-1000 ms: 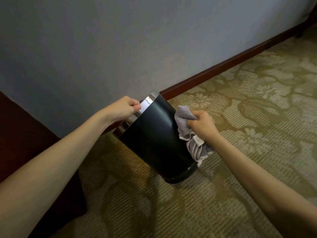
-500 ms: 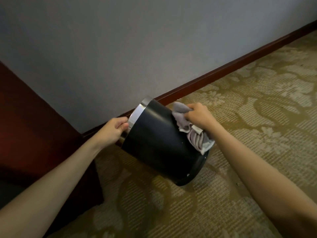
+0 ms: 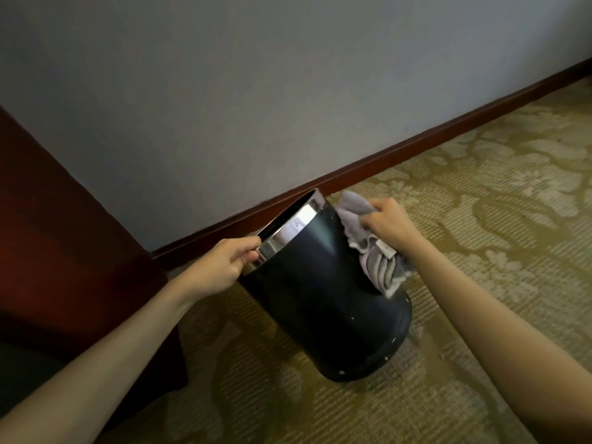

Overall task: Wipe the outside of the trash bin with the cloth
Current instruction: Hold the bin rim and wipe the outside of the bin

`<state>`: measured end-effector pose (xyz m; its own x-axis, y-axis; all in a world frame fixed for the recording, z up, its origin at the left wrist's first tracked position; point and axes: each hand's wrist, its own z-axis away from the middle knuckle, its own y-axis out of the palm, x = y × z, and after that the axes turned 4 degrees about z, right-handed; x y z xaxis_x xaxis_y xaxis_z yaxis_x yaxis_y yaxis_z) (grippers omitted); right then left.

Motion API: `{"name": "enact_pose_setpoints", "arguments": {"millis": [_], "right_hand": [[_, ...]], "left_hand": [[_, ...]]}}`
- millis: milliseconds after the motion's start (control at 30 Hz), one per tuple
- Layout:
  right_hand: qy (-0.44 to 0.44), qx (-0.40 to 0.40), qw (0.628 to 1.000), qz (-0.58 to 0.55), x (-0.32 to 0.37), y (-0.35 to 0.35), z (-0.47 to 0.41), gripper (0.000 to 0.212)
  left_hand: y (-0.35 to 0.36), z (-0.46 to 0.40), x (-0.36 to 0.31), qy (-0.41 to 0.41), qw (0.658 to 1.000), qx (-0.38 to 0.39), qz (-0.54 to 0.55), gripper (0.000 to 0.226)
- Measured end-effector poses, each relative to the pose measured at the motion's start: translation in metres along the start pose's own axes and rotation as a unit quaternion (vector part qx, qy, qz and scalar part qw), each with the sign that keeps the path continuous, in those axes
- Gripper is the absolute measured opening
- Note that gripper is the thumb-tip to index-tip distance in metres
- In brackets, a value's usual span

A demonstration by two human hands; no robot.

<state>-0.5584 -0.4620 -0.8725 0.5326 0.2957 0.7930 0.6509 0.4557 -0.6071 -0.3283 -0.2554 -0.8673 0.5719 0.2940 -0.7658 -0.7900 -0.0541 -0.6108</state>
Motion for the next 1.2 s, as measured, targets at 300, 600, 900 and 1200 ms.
{"name": "enact_pose_setpoints", "arguments": {"millis": [300,600,900,1200], "right_hand": [[-0.112,-0.023,0.988,0.102,-0.004,0.019,0.068,0.021],[-0.379,0.008,0.915,0.14,0.037,0.065,0.09,0.109],[-0.238,-0.106,0.949,0.178,0.011,0.024,0.051,0.036],[0.1,0.06,0.993,-0.016,-0.049,-0.015,0.018,0.04]], "left_hand": [[-0.005,-0.006,-0.006,0.032,0.999,-0.017,-0.014,0.038],[-0.011,-0.051,-0.017,0.046,0.997,-0.03,-0.057,0.016],[-0.007,-0.054,-0.025,0.01,1.0,-0.003,-0.014,0.023],[-0.013,-0.04,-0.005,-0.039,0.999,-0.034,0.005,0.034]]}}
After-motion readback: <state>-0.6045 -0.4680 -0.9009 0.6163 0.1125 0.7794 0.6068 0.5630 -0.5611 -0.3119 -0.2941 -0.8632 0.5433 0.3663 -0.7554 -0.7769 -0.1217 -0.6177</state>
